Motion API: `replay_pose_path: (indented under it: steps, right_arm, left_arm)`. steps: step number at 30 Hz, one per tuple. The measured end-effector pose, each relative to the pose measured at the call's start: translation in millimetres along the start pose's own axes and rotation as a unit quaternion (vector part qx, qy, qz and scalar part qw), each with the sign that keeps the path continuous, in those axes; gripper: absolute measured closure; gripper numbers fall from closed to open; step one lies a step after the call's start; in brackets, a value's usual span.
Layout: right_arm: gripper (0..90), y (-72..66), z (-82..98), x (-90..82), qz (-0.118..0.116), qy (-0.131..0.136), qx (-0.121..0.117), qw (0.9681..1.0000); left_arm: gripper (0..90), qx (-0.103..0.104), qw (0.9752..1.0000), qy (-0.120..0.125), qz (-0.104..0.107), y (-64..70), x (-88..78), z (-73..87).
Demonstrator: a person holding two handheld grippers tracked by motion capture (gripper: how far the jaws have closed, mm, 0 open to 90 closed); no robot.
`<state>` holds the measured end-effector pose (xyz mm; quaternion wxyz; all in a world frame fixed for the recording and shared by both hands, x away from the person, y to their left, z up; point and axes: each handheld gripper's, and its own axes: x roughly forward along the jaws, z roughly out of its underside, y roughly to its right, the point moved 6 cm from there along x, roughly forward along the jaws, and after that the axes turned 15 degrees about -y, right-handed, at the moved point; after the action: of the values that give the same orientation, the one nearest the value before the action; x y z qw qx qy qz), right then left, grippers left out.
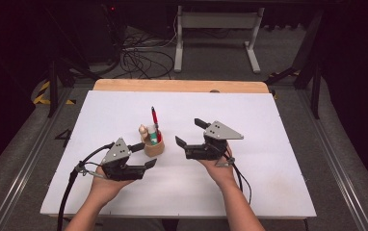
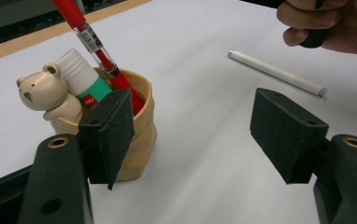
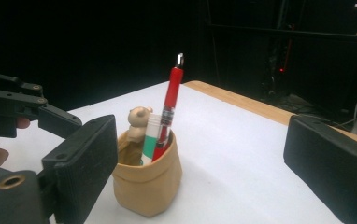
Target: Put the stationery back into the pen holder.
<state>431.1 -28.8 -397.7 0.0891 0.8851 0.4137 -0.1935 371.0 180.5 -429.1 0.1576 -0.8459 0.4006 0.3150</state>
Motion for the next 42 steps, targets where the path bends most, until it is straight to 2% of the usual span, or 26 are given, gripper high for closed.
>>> replay_pose_path:
  steps: [11, 18, 22, 29, 36, 42]
  right_arm:
    - [8.8, 17.3, 9.2, -22.8, 0.042, -0.011, 0.021, 0.9989]
    - [9.2, 32.2, 17.0, -36.7, 0.08, -0.02, 0.037, 0.9959]
    - [12.0, 41.3, 24.8, -41.2, 0.111, -0.036, 0.054, 0.9917]
    - [18.1, 50.9, 36.0, -46.1, 0.15, -0.06, 0.073, 0.9841]
    - [24.7, 53.9, 43.5, -46.8, 0.174, -0.075, 0.087, 0.978]
    - [32.0, 56.1, 52.3, -47.9, 0.198, -0.094, 0.102, 0.9704]
  left_arm:
    - [26.4, 0.001, 1.0, -0.003, -0.002, 0.6, -2.1, -0.2]
    - [23.3, -0.002, 1.0, 0.002, -0.005, -2.2, -6.7, 0.0]
    - [22.1, -0.003, 1.0, 0.004, -0.006, -3.5, -9.1, -0.1]
    - [19.4, -0.006, 0.9999, 0.004, -0.008, -4.2, -11.1, 0.8]
    - [17.4, -0.008, 0.9999, 0.005, -0.011, -4.8, -11.8, 0.8]
    - [16.9, -0.01, 0.9999, 0.006, -0.011, -5.5, -12.9, 1.1]
